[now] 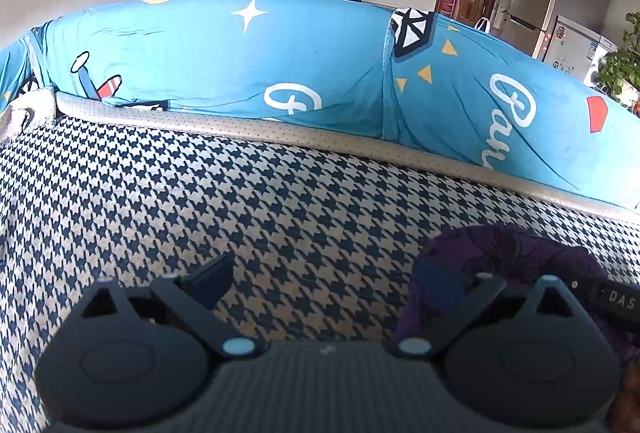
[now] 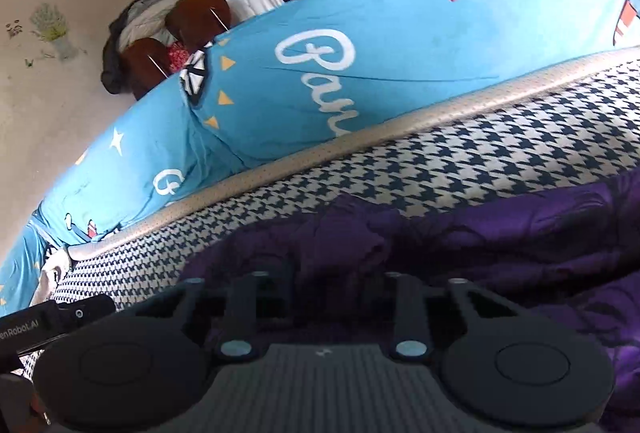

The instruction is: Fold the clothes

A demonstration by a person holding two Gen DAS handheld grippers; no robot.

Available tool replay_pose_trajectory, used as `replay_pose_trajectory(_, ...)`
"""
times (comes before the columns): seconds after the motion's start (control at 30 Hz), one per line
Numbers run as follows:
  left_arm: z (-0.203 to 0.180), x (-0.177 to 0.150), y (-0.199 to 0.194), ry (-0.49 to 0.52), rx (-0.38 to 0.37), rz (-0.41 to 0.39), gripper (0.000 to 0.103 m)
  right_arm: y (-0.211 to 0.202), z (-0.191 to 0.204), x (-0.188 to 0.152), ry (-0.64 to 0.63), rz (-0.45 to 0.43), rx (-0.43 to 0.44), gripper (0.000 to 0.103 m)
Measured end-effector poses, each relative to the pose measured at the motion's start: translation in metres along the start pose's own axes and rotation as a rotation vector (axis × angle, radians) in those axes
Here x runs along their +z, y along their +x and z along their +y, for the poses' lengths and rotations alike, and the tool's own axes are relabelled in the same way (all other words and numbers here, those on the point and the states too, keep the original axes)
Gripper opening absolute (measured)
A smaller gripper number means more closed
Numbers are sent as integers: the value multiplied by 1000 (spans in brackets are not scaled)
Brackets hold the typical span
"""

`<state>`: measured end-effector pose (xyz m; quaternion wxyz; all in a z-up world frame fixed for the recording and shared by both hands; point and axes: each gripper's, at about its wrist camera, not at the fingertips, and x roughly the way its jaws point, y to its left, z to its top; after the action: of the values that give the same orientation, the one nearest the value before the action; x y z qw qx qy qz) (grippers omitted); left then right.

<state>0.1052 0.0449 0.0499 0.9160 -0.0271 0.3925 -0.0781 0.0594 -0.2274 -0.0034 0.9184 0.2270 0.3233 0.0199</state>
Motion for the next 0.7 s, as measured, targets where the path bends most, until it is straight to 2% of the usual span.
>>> replay_pose_trajectory(0.13, 11, 6, -9, -12, 20, -35, 100, -11, 22, -3, -43, -40, 97, 20)
replay_pose_trajectory(0.23, 24, 16, -23, -30, 50, -104, 101, -23, 47, -10, -119, -72, 188, 20)
replay_pose_trajectory(0.37, 42, 27, -40, -57, 84, -179, 103, -36, 89, -30, -234, -60, 318, 20)
replay_pose_trajectory(0.47, 54, 31, -50, -73, 87, -207, 103, -40, 115, -50, -313, -16, 410, 20)
replay_pose_trajectory(0.57, 64, 32, -52, -90, 74, -199, 103, -39, 133, -72, -377, 51, 481, 20)
replay_pose_trajectory(0.7, 63, 28, -47, -93, 45, -166, 103, -38, 150, -105, -495, 146, 521, 20)
